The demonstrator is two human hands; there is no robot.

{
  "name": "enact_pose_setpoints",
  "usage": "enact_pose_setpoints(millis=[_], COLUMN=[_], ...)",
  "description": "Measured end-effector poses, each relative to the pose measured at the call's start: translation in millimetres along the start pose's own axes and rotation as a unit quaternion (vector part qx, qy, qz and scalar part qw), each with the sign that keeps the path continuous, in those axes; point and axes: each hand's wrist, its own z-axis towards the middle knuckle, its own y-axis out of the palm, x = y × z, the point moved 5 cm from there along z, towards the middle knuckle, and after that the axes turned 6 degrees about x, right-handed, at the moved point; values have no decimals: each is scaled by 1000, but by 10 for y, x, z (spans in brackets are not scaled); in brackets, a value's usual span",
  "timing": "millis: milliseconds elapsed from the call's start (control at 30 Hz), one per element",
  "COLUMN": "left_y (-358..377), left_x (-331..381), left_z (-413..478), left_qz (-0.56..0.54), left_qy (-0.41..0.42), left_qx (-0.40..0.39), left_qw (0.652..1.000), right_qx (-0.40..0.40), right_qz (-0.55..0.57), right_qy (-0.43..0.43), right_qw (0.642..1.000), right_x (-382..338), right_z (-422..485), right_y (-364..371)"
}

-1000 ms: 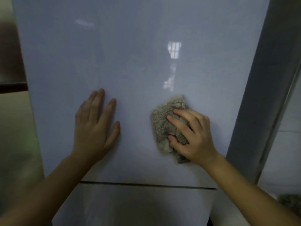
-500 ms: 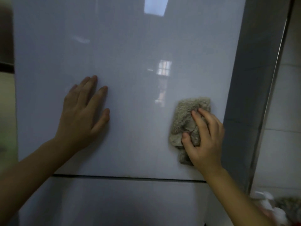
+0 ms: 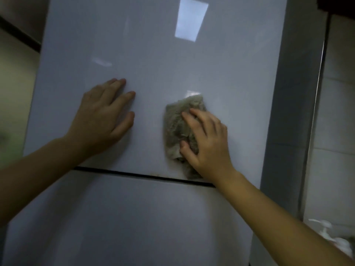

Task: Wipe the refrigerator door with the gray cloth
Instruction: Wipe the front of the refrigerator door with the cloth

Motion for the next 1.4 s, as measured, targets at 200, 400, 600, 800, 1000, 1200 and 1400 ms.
enact_pose_setpoints(millis=[200, 400, 600, 800, 1000, 1200, 1400], left_y=[-95, -151, -197, -235, -223, -193, -170], left_x=[-39, -151, -83, -39, -183, -173, -208], left_z=[-120, -744, -1205, -1348, -1528, -1735, -1772], left_qz=[-1, -26, -35, -39, -29, -23, -13], left_qy=[-13, -73, -72, -51, -72, -78, -77], left_qx=[-10, -24, -33, -33, -41, -33, -27], left_qw=[1000, 997, 996, 997, 996, 996, 997], right_qx=[-9, 7, -40, -38, -3, 28, 18], right_qz=[-27, -14, -19, -20, -22, -2, 22], right_qy=[-55, 77, -70, -54, 52, 95, 43], right_qw=[998, 997, 997, 998, 998, 995, 999], right_x=[131, -58, -619, -623, -242, -405, -852], right_z=[144, -37, -816, -1183, -1289, -1270, -1041], right_y=[-17, -46, -33, -125, -320, -204, 104])
